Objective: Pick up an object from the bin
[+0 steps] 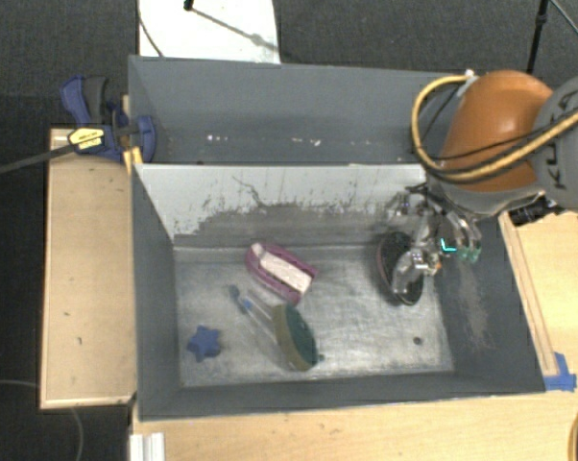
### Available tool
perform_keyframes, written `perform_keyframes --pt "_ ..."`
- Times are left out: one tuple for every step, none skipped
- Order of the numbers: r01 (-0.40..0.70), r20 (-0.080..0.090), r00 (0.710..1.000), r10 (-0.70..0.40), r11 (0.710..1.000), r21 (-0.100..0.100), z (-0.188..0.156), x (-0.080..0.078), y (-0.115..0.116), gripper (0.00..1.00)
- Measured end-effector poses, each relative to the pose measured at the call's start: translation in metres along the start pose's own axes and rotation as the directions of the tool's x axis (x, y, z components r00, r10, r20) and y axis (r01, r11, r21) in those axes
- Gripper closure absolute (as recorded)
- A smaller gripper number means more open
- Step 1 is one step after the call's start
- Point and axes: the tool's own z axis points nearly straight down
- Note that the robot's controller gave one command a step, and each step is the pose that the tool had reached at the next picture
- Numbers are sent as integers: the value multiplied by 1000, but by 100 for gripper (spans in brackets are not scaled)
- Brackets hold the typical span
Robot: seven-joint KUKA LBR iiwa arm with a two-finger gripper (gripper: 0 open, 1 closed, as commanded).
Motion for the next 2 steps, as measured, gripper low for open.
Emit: perform_keyframes --pt "-227 14 974 227 974 -8 97 0 -56 0" --pt "-195 12 981 195 981 -7 16 25 51 0"
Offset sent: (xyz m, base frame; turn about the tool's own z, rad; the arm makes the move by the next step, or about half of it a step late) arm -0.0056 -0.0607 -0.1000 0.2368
